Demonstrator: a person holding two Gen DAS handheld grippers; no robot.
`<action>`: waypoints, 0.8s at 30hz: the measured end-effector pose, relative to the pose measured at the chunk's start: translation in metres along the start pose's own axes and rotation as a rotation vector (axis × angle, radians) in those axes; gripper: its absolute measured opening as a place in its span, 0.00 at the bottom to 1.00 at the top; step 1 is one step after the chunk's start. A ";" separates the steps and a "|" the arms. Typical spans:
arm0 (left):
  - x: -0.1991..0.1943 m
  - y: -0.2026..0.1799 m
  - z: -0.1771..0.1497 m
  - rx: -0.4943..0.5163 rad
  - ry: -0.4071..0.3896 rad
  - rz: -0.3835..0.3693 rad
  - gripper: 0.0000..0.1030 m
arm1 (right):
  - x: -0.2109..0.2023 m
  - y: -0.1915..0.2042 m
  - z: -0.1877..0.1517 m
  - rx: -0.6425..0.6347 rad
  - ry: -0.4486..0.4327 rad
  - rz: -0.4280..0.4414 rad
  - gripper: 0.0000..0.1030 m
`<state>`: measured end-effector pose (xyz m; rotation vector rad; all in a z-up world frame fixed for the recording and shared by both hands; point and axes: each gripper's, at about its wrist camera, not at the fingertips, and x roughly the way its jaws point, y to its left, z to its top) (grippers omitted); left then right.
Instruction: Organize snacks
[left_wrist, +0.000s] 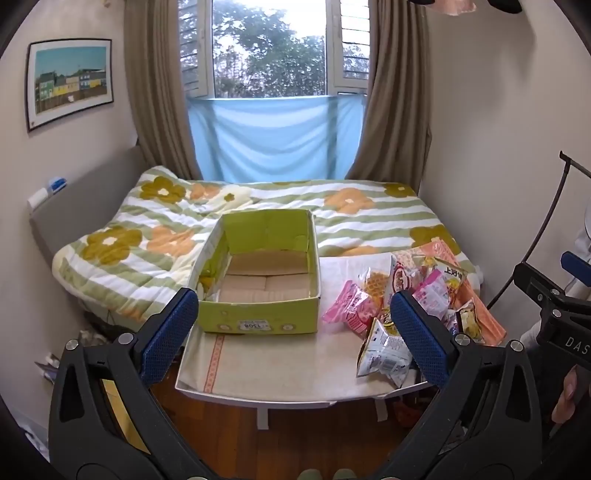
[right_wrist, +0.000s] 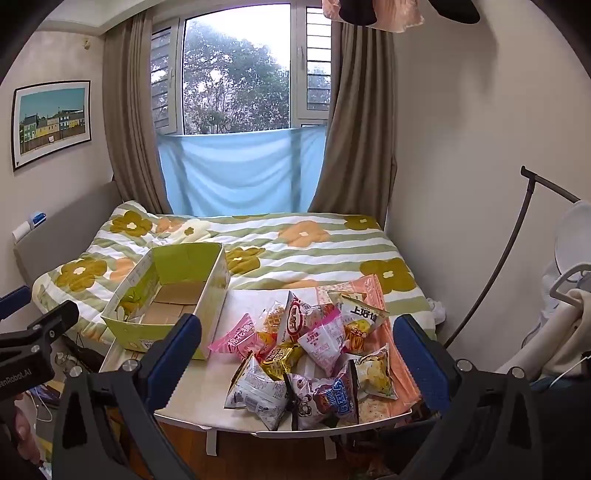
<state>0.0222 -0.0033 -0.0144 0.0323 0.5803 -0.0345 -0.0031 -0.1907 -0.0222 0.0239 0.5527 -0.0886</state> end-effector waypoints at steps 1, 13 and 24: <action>0.000 0.000 0.000 0.000 0.001 -0.001 1.00 | 0.001 -0.002 0.001 0.001 0.000 0.002 1.00; -0.001 0.003 0.002 0.001 0.007 -0.013 1.00 | -0.016 0.005 -0.001 0.009 -0.008 0.003 1.00; 0.000 0.003 0.002 0.003 0.011 -0.015 1.00 | -0.008 0.006 -0.001 0.000 -0.003 0.001 1.00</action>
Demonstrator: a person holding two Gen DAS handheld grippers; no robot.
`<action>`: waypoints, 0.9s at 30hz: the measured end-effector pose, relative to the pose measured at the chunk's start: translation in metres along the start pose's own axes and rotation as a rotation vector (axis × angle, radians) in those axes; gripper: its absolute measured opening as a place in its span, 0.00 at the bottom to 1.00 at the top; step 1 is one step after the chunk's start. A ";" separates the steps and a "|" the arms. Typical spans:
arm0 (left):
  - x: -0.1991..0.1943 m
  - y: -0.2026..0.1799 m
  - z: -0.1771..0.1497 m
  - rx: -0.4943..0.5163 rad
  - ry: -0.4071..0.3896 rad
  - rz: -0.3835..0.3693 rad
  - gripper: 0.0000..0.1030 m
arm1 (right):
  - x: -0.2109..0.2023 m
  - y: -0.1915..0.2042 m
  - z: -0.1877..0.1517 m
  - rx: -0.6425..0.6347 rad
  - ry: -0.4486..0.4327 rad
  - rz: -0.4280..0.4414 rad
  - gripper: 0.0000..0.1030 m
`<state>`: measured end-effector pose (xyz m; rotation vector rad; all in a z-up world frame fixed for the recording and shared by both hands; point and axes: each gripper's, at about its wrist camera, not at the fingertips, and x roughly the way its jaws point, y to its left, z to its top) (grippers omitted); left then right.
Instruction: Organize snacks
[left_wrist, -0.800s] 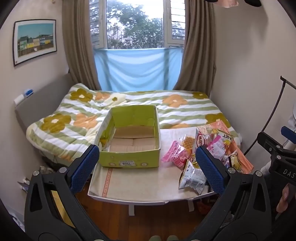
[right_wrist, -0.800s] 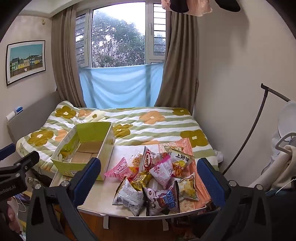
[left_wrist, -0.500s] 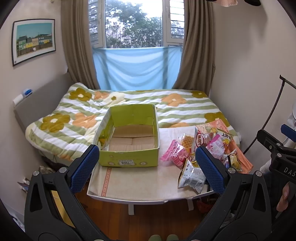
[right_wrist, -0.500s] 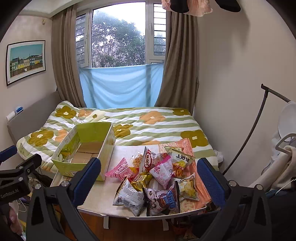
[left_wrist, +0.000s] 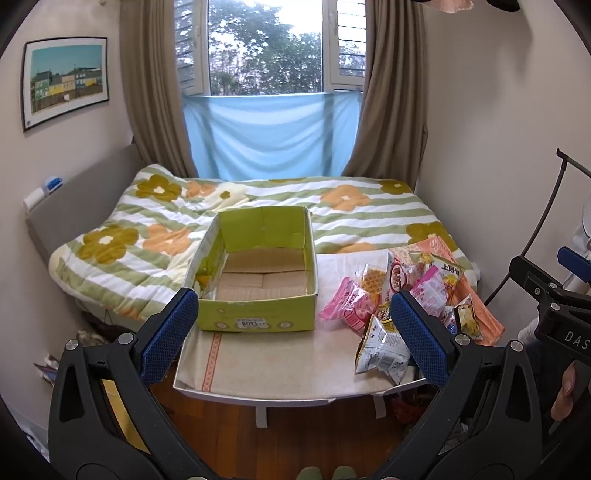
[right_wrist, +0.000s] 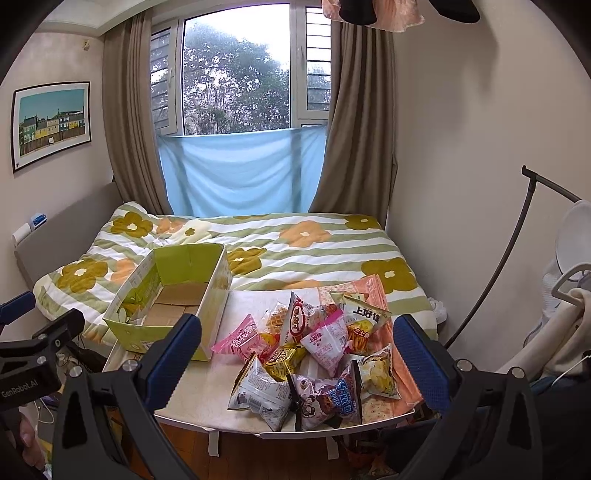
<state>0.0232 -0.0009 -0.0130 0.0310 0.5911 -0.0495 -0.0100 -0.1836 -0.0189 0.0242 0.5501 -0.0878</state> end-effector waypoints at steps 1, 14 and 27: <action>0.000 0.000 0.000 -0.001 0.000 0.000 1.00 | 0.000 0.000 0.000 -0.002 0.001 -0.003 1.00; 0.004 0.006 -0.003 -0.010 0.001 -0.006 1.00 | 0.002 -0.001 0.001 0.015 -0.005 0.010 1.00; 0.008 0.013 -0.002 -0.012 0.006 -0.014 1.00 | 0.007 0.008 0.000 0.003 -0.004 -0.006 1.00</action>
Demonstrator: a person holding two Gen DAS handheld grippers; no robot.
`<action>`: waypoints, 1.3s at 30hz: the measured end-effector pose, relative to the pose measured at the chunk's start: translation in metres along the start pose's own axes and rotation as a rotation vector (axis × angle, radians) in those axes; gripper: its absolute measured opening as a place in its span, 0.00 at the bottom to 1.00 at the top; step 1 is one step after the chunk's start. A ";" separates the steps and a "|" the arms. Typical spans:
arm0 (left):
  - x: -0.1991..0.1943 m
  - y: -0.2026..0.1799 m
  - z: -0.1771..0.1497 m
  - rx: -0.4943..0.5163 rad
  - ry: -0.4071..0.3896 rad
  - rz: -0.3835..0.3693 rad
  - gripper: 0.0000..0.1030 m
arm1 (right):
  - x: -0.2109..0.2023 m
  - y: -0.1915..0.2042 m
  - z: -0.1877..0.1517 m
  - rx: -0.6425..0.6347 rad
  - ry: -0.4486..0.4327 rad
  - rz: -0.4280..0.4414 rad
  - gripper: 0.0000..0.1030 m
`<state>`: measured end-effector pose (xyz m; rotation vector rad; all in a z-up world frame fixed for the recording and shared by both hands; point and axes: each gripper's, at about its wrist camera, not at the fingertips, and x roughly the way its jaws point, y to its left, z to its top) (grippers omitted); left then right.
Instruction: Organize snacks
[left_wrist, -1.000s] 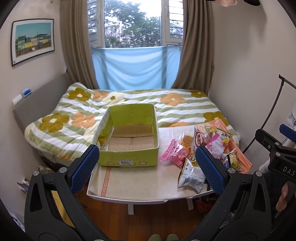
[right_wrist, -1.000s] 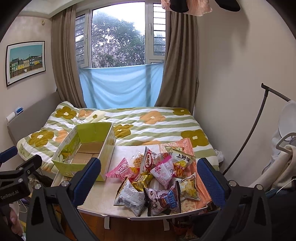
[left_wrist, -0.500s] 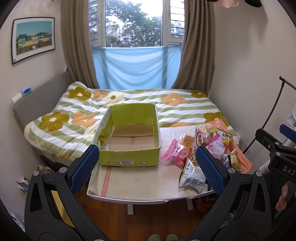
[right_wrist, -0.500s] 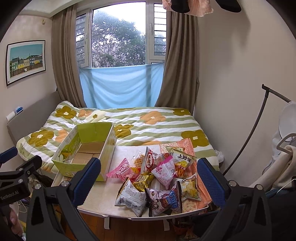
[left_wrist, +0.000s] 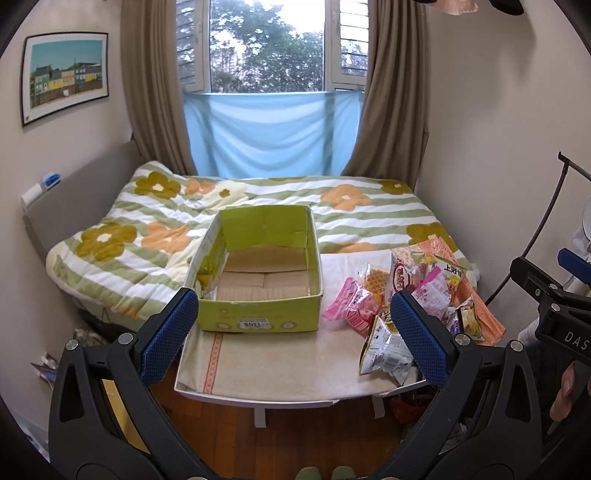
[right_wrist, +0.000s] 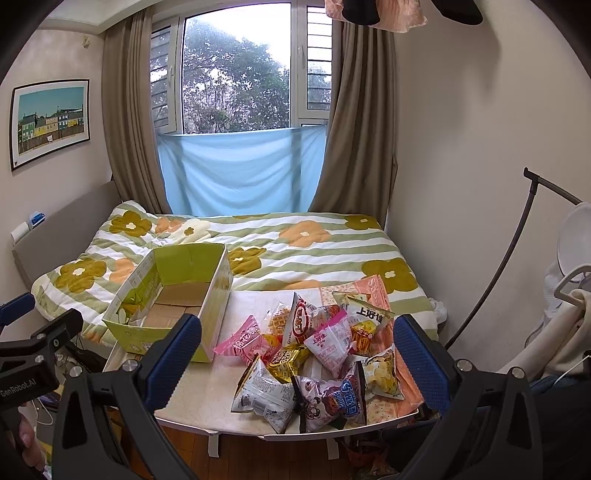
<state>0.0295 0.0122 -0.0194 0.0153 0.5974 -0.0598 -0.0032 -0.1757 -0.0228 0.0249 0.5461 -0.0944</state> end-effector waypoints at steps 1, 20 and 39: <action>0.001 0.000 0.000 -0.001 0.002 -0.003 1.00 | 0.000 0.000 0.000 -0.005 0.000 -0.003 1.00; 0.126 -0.033 -0.044 0.101 0.323 -0.297 1.00 | 0.039 -0.061 -0.047 0.029 0.245 -0.141 1.00; 0.272 -0.135 -0.128 0.260 0.606 -0.421 1.00 | 0.193 -0.111 -0.146 0.027 0.486 0.243 1.00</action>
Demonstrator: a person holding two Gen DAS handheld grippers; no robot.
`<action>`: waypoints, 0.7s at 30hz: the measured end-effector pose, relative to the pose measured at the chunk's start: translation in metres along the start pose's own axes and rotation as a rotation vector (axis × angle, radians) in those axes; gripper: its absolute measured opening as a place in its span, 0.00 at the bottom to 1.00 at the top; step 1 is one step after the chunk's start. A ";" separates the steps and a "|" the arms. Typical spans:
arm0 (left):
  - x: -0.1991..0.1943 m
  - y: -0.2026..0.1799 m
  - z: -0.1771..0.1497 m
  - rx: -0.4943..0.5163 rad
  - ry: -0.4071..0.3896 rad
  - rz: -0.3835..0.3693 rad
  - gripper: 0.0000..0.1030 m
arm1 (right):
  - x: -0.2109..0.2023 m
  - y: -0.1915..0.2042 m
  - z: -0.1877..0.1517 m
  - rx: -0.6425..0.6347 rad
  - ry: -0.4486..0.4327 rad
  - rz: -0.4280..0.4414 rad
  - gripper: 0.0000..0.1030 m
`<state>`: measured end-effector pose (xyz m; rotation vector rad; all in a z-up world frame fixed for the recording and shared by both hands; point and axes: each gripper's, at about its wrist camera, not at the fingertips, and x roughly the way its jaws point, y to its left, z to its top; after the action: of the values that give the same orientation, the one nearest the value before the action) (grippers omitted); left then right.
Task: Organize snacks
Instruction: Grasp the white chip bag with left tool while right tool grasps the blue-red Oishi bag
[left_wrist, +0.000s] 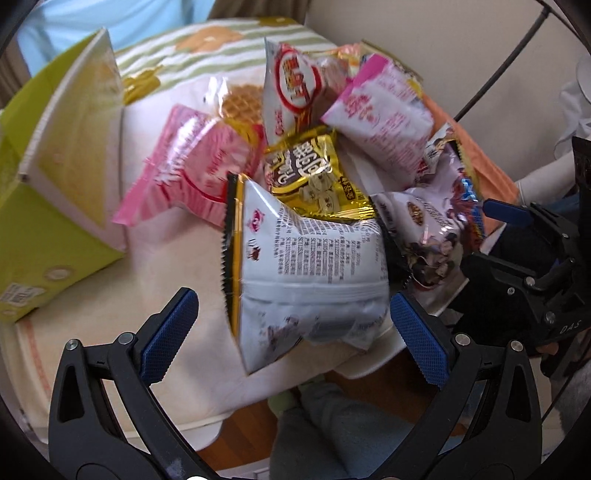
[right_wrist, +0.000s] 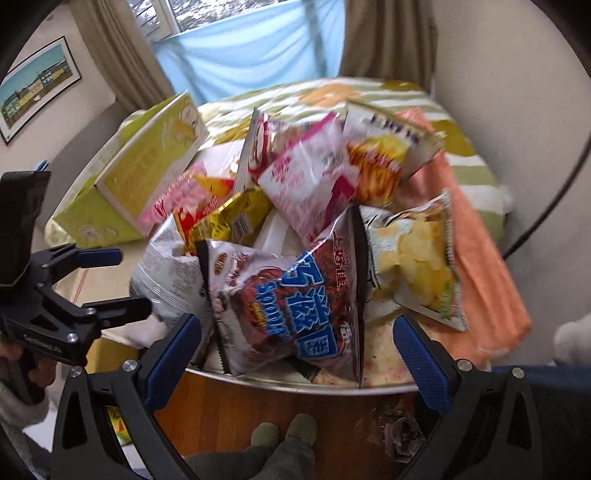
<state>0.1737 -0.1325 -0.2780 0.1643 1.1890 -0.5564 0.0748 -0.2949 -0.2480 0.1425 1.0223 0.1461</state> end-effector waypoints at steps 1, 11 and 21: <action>0.004 0.000 0.001 -0.004 0.006 -0.003 1.00 | 0.006 -0.002 0.001 -0.007 0.008 0.014 1.00; 0.028 0.000 0.005 -0.064 0.039 -0.059 0.91 | 0.043 -0.008 0.014 -0.049 0.058 0.130 1.00; 0.019 -0.005 -0.005 -0.093 0.023 -0.065 0.69 | 0.045 -0.007 0.013 -0.002 0.055 0.167 0.79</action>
<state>0.1719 -0.1412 -0.2961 0.0538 1.2437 -0.5559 0.1089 -0.2939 -0.2799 0.2235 1.0649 0.3046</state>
